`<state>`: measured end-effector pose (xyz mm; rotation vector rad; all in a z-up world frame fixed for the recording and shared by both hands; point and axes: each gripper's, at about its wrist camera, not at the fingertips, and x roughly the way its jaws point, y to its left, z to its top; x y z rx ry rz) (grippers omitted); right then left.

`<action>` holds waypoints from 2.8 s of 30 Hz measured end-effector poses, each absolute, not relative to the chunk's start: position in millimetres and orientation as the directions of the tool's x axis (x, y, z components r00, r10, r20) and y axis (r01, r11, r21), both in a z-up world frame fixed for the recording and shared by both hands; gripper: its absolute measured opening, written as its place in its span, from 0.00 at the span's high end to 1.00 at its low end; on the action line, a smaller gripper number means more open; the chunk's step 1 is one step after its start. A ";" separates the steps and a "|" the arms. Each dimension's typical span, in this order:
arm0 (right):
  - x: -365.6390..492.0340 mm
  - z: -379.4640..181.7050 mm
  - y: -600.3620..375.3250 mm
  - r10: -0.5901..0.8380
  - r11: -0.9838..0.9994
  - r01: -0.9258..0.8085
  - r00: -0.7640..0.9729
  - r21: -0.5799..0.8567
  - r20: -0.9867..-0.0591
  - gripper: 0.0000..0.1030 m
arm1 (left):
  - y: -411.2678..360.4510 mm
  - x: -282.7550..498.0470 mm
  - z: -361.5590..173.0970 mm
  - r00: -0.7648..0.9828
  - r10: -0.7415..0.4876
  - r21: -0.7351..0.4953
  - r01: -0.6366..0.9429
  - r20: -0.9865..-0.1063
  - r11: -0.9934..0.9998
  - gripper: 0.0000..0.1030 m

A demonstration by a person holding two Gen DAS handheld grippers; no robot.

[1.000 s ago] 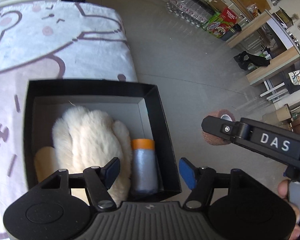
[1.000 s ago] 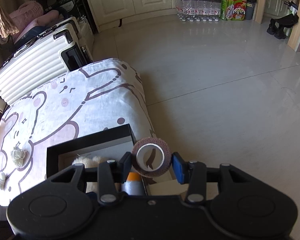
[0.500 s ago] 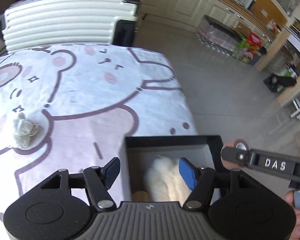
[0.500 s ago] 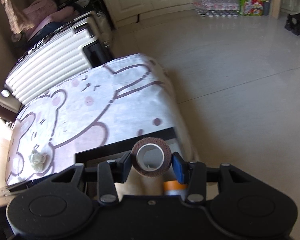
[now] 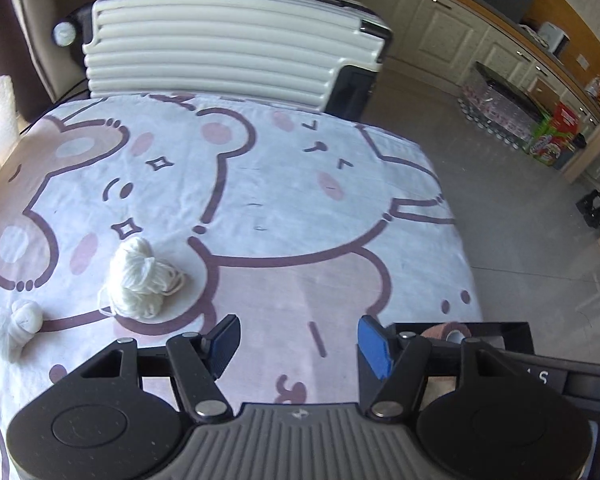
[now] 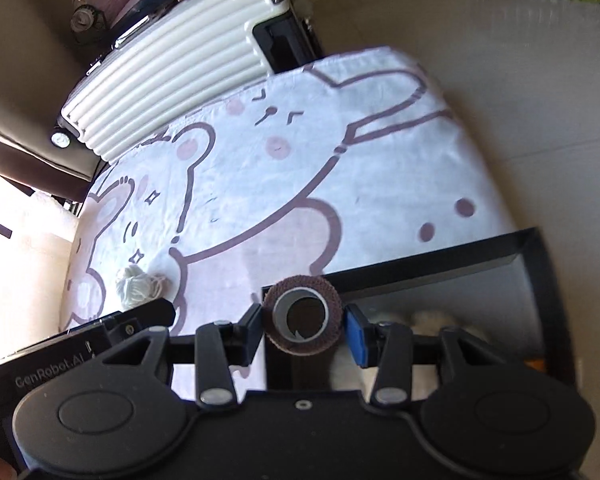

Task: Organize objects
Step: 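Lower the tape roll into the black box and open the right tool, then withdraw both tools up from the black box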

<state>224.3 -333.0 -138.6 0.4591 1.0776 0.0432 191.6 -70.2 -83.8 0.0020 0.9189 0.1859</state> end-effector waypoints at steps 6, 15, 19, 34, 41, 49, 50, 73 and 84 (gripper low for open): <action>235.2 -152.2 -320.2 0.215 0.929 0.188 0.433 0.320 -0.875 0.56 | -57.3 195.3 -85.6 0.581 0.171 0.086 -0.171 -0.796 0.982 0.36; 236.7 -155.3 -321.7 0.212 0.923 0.214 0.414 0.321 -0.885 0.42 | -59.3 195.1 -86.9 0.575 0.171 0.102 -0.152 -0.800 0.983 0.36; 232.3 -149.4 -327.1 0.205 0.920 0.221 0.429 0.323 -0.880 0.42 | -65.9 193.1 -86.7 0.576 0.168 0.111 -0.134 -0.800 0.985 0.36; 192.6 -114.6 -355.0 0.127 0.923 0.255 0.506 0.288 -0.853 0.42 | -99.3 171.3 -75.0 0.594 0.164 0.164 -0.054 -0.787 0.985 0.36; 167.0 -94.5 -361.2 0.084 0.926 0.269 0.535 0.264 -0.840 0.42 | -112.2 153.0 -65.6 0.605 0.167 0.194 -0.021 -0.778 0.981 0.36; 133.2 -72.3 -361.9 0.033 0.933 0.279 0.563 0.228 -0.826 0.42 | -127.3 127.4 -51.3 0.637 0.156 0.212 0.012 -0.755 0.977 0.36; 128.7 -70.0 -362.4 0.027 0.933 0.282 0.566 0.225 -0.824 0.42 | -129.4 123.3 -49.4 0.640 0.154 0.215 0.017 -0.753 0.977 0.36; 58.1 -29.7 -351.9 -0.146 0.950 0.304 0.625 0.066 -0.767 0.14 | -139.3 67.7 -25.1 0.698 0.191 0.279 0.014 -0.690 0.960 0.11; 50.8 -33.0 -355.3 -0.207 0.944 0.331 0.609 0.008 -0.766 0.00 | -136.0 65.5 -28.6 0.696 0.214 0.295 -0.003 -0.686 0.956 0.00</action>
